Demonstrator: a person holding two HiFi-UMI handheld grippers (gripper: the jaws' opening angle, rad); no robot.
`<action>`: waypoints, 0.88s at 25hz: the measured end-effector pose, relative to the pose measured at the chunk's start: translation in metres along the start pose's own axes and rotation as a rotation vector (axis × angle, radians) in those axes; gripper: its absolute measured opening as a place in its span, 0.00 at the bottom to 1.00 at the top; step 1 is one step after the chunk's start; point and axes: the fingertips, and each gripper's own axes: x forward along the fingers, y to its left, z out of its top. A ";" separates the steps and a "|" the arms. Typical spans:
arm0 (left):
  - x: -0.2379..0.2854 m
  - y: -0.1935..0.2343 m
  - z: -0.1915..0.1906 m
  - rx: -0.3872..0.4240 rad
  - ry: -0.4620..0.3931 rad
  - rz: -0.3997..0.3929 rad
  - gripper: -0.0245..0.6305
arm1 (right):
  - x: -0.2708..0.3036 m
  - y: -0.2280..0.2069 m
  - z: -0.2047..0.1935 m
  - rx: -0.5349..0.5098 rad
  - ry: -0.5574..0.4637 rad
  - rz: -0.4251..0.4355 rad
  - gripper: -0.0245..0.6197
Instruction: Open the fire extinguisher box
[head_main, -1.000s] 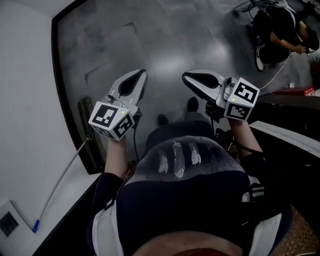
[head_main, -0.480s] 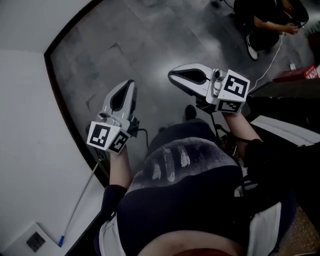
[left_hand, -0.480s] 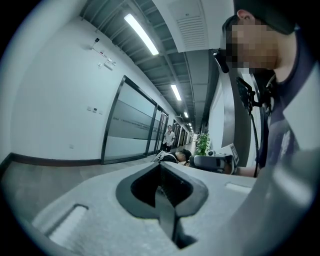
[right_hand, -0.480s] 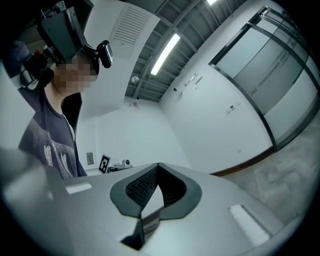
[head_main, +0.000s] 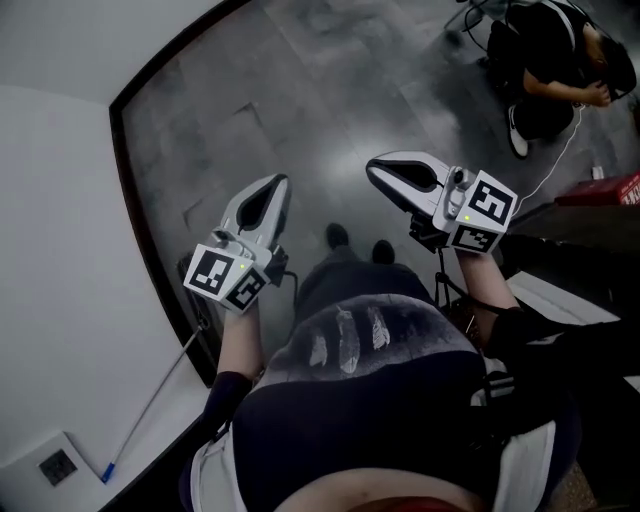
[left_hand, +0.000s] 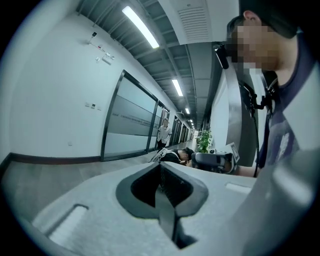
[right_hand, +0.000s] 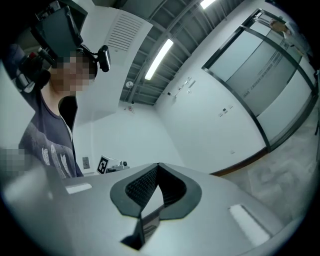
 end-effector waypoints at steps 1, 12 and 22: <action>0.012 0.002 -0.001 -0.004 0.004 0.003 0.04 | -0.005 -0.010 0.002 0.004 0.001 -0.012 0.04; 0.104 0.047 -0.005 -0.032 0.029 -0.114 0.04 | -0.013 -0.085 0.038 0.072 -0.110 -0.095 0.04; 0.159 0.113 0.028 -0.034 0.036 -0.228 0.04 | 0.044 -0.150 0.064 0.125 -0.137 -0.186 0.04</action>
